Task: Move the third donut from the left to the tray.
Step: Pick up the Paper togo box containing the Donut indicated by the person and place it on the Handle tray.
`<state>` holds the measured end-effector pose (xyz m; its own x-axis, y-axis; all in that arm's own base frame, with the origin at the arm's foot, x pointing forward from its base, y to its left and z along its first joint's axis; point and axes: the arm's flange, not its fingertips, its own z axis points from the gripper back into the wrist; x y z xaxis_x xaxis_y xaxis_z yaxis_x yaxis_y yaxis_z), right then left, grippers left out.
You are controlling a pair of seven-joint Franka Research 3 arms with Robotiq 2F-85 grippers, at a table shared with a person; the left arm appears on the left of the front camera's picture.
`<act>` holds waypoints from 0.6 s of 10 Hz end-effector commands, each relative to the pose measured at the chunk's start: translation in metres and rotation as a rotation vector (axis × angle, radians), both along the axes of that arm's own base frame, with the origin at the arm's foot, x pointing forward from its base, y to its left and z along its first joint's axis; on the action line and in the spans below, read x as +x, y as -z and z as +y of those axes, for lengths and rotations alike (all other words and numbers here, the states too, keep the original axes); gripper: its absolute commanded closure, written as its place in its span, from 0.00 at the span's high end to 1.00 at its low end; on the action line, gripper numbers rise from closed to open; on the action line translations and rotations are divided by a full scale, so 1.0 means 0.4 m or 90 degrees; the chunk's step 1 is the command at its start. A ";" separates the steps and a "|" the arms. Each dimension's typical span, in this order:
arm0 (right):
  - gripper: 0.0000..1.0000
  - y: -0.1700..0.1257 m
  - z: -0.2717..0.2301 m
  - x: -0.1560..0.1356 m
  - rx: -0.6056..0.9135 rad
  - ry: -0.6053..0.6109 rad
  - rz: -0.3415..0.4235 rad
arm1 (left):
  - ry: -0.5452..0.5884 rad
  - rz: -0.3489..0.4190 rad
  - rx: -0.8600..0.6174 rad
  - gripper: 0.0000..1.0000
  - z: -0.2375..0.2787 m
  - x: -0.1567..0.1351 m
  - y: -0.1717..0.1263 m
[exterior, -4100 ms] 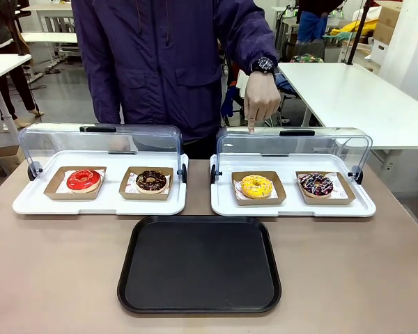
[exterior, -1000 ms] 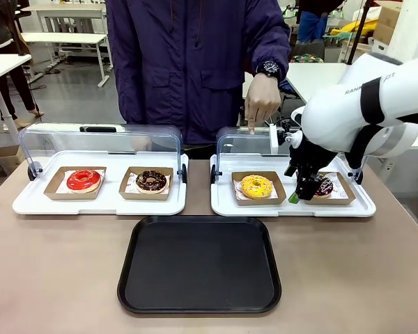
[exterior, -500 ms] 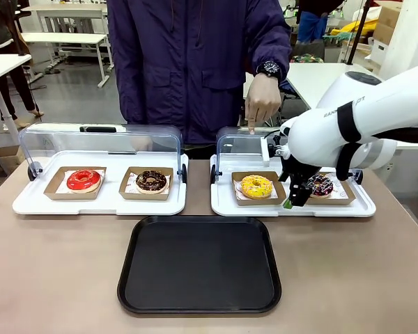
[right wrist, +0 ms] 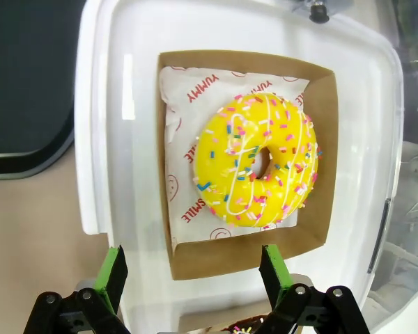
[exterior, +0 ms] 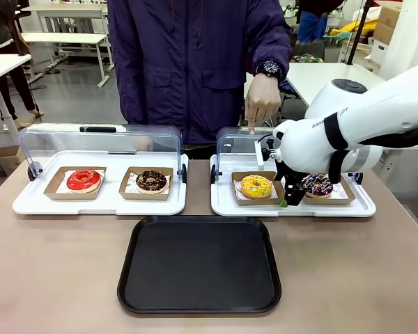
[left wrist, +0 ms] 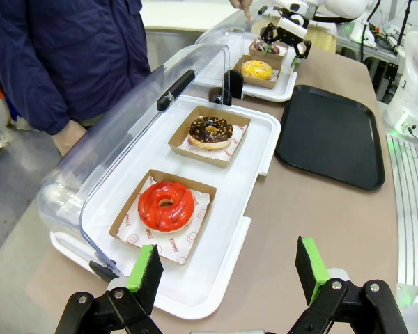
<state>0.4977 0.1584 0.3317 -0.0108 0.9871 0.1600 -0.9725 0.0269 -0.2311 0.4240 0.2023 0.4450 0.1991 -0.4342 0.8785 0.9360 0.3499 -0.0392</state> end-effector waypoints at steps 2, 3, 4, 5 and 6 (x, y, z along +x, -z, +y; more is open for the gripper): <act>1.00 0.006 0.020 0.040 -0.017 0.018 0.001 | 0.008 -0.001 0.003 1.00 -0.002 -0.007 -0.005; 1.00 0.014 0.027 0.041 -0.015 0.018 0.007 | 0.008 -0.001 0.003 1.00 -0.002 -0.007 -0.005; 1.00 0.021 0.026 0.049 -0.018 0.020 0.013 | 0.008 -0.001 0.003 1.00 -0.002 -0.007 -0.005; 1.00 0.026 0.024 0.056 -0.019 0.021 0.017 | 0.008 -0.001 0.003 1.00 -0.002 -0.007 -0.005; 1.00 0.030 0.022 0.057 -0.022 0.024 0.022 | 0.008 -0.001 0.003 1.00 -0.002 -0.007 -0.005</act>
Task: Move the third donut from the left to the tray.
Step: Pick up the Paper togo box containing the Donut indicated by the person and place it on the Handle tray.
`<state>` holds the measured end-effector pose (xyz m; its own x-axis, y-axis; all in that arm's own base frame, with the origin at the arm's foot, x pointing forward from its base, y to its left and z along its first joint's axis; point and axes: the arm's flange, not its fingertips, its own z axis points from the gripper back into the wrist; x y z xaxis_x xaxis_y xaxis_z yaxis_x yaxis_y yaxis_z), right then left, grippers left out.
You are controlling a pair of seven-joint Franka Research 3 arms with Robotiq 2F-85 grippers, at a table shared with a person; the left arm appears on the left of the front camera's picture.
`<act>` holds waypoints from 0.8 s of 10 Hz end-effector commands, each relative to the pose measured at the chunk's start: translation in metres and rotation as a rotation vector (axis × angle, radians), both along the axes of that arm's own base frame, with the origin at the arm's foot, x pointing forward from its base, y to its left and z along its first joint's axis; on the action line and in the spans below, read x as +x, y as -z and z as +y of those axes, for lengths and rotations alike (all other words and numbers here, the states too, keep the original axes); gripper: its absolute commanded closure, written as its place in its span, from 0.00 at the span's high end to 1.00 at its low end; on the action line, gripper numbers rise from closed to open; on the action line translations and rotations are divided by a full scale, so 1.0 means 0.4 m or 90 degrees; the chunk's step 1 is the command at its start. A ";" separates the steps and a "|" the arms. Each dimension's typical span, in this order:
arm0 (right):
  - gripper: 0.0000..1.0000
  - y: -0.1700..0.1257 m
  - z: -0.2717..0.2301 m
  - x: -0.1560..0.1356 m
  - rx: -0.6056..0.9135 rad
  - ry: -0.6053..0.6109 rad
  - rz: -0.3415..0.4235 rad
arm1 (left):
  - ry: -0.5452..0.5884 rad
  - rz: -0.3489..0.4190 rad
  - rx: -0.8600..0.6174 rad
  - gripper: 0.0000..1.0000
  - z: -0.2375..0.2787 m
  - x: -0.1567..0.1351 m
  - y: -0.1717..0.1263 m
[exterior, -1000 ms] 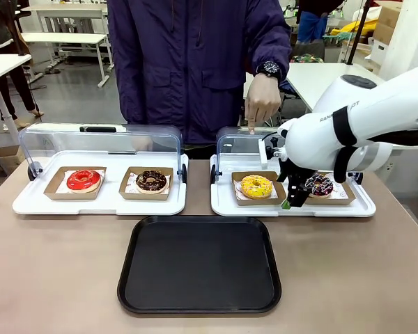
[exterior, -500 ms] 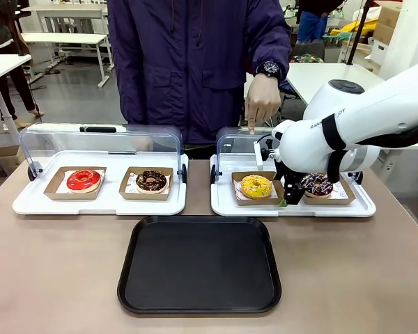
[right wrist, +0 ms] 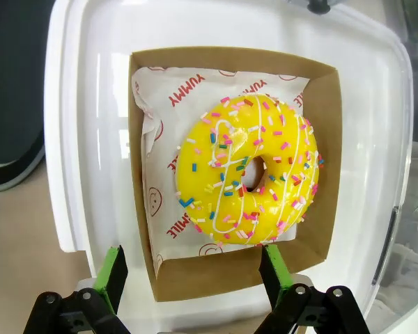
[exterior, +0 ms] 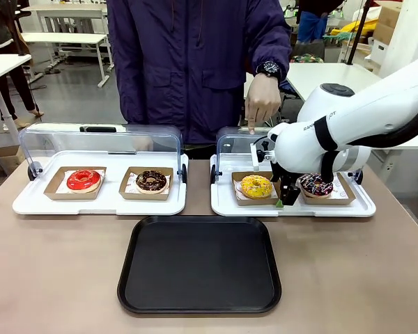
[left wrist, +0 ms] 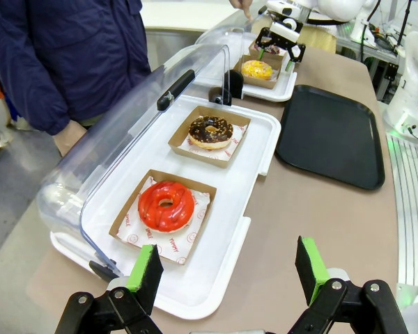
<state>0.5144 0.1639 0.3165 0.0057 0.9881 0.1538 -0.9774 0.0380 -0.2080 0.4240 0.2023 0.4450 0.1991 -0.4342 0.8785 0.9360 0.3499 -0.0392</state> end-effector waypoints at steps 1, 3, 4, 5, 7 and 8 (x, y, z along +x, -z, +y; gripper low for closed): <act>1.00 -0.006 0.007 0.014 -0.020 0.018 0.011 | 0.008 -0.001 0.003 1.00 -0.002 -0.007 -0.005; 1.00 -0.002 -0.001 0.011 -0.020 0.022 0.019 | 0.008 -0.001 0.003 1.00 -0.002 -0.007 -0.005; 1.00 0.003 -0.003 0.013 -0.020 0.022 0.026 | 0.008 -0.001 0.003 1.00 -0.002 -0.007 -0.005; 1.00 0.009 -0.001 0.013 -0.021 0.019 0.030 | 0.008 -0.001 0.003 1.00 -0.002 -0.007 -0.005; 1.00 0.012 0.002 0.010 -0.019 0.017 0.033 | 0.008 -0.001 0.003 1.00 -0.002 -0.007 -0.005; 1.00 0.015 0.003 0.009 -0.019 0.017 0.036 | 0.008 -0.001 0.003 1.00 -0.002 -0.007 -0.005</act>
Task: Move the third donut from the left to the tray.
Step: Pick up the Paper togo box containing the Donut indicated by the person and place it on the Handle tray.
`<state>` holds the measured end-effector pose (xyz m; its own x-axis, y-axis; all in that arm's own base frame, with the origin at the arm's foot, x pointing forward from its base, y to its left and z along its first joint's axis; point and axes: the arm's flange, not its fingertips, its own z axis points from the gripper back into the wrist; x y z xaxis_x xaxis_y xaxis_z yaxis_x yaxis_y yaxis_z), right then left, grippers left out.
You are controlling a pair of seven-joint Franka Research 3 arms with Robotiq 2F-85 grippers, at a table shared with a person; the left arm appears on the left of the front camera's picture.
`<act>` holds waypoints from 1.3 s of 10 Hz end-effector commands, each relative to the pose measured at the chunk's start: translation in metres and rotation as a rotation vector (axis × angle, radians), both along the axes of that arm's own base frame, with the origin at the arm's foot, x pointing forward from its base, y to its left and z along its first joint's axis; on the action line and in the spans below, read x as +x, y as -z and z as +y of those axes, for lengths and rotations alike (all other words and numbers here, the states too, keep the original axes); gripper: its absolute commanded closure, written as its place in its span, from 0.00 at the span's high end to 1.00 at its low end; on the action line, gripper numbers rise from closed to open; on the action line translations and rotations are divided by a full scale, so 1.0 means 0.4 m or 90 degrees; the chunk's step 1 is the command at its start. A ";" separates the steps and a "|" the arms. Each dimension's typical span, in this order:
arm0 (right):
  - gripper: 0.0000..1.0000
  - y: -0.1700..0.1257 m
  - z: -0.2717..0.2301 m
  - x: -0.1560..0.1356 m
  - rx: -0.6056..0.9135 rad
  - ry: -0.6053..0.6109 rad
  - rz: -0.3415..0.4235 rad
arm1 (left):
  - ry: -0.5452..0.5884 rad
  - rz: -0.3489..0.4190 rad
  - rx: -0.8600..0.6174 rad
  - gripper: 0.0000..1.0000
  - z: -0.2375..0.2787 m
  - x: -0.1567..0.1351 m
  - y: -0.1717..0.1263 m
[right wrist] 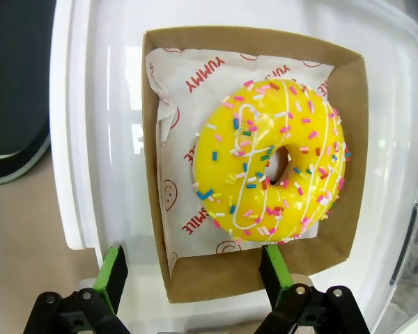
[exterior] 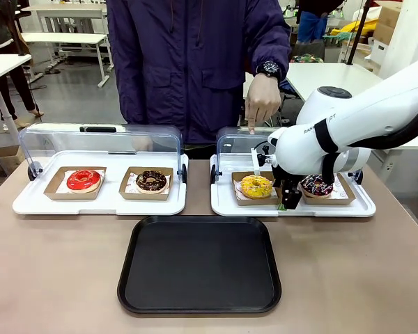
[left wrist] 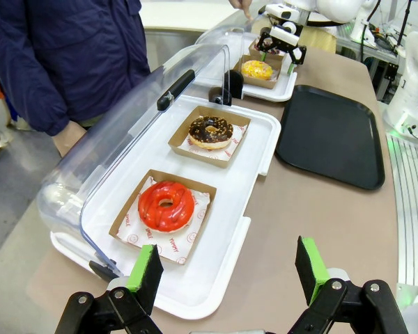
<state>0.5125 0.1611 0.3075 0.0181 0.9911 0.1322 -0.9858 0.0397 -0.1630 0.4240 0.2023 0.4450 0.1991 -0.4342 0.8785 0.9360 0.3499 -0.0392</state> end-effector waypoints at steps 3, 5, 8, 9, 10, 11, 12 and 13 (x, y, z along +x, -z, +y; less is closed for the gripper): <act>0.41 -0.007 0.007 0.013 -0.006 0.022 0.018 | 0.008 -0.001 0.003 1.00 -0.002 -0.007 -0.005; 0.38 -0.008 0.007 0.012 -0.008 0.022 0.023 | 0.008 -0.001 0.003 1.00 -0.002 -0.007 -0.005; 0.00 -0.007 0.007 0.014 -0.009 0.023 0.029 | 0.008 -0.001 0.003 1.00 -0.002 -0.007 -0.005; 0.00 -0.007 0.007 0.015 -0.009 0.023 0.031 | 0.008 -0.001 0.003 1.00 -0.002 -0.007 -0.005; 0.00 -0.007 0.008 0.016 -0.011 0.022 0.032 | 0.008 -0.001 0.003 1.00 -0.002 -0.007 -0.005; 0.00 -0.005 0.007 0.018 -0.012 0.023 0.033 | 0.008 -0.001 0.003 1.00 -0.002 -0.007 -0.005; 0.00 -0.003 0.005 0.019 -0.013 0.025 0.034 | 0.008 -0.001 0.003 1.00 -0.002 -0.007 -0.005; 0.00 -0.004 0.003 0.021 0.000 0.032 0.032 | 0.008 -0.001 0.003 1.00 -0.002 -0.007 -0.005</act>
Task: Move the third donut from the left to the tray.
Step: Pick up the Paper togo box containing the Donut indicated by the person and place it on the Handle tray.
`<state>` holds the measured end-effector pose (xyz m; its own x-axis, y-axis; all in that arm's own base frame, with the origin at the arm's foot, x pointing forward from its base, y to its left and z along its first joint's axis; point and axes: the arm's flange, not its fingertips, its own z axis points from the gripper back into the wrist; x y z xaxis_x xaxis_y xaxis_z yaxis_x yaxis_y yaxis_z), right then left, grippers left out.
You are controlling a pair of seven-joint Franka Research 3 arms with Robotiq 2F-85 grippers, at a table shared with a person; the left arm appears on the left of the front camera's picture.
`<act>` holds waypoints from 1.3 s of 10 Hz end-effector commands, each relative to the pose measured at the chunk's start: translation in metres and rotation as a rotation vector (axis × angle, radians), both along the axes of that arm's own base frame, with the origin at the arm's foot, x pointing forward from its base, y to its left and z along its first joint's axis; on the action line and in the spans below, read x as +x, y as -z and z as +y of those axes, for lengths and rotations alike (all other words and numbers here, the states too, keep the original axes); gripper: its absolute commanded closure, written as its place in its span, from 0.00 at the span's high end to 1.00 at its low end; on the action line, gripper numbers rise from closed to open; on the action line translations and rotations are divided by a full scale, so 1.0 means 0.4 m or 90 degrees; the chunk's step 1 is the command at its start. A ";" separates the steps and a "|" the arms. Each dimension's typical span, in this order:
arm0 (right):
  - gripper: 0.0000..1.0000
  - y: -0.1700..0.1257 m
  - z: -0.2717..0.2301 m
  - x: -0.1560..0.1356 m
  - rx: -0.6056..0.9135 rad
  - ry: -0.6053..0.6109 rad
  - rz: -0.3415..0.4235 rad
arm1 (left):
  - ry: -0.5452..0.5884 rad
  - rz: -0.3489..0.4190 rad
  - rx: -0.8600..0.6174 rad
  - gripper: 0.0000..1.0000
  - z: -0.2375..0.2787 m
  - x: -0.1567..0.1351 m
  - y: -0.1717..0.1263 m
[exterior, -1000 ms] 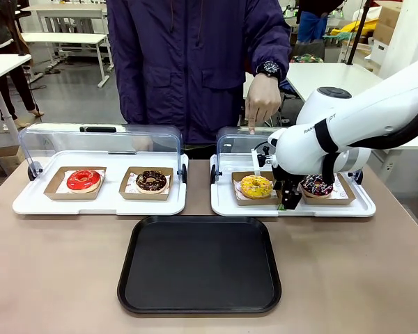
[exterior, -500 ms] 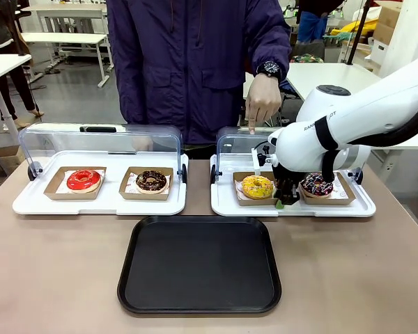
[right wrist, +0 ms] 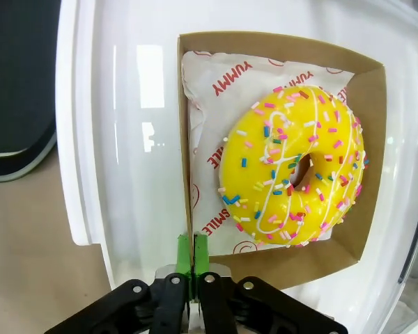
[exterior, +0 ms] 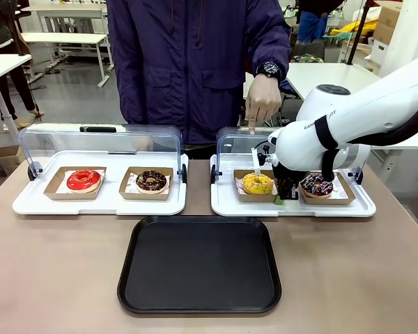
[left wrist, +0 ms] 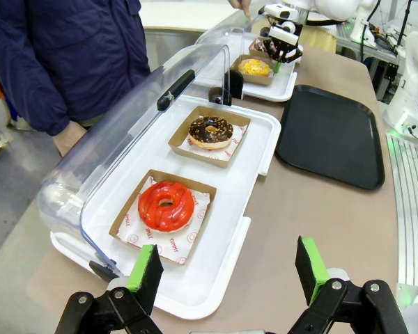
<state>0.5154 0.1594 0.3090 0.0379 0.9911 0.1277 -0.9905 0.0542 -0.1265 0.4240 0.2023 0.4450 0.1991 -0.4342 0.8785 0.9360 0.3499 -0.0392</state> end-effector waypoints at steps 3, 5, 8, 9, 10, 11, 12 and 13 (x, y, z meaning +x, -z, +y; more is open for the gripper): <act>0.00 0.000 0.000 0.000 0.000 0.000 0.000 | 0.008 -0.001 0.003 1.00 -0.002 -0.007 -0.005; 0.02 -0.001 0.002 0.003 -0.001 0.002 0.013 | 0.008 -0.001 0.003 1.00 -0.002 -0.007 -0.005; 0.02 -0.075 0.029 -0.068 -0.009 0.005 -0.082 | 0.008 -0.001 0.003 1.00 -0.002 -0.007 -0.005; 0.02 -0.097 0.043 -0.098 -0.019 0.003 -0.094 | 0.008 -0.001 0.003 1.00 -0.002 -0.007 -0.005; 0.02 -0.123 0.060 -0.128 -0.023 0.002 -0.104 | 0.008 -0.001 0.003 1.00 -0.002 -0.007 -0.005; 0.02 -0.145 0.069 -0.153 -0.027 0.008 -0.114 | 0.008 -0.001 0.003 1.00 -0.002 -0.007 -0.005; 0.02 -0.172 0.073 -0.179 -0.027 0.020 -0.125 | 0.008 -0.001 0.003 1.00 -0.002 -0.007 -0.005; 0.02 -0.194 0.079 -0.210 -0.023 0.021 -0.130 | 0.008 -0.001 0.003 1.00 -0.002 -0.007 -0.005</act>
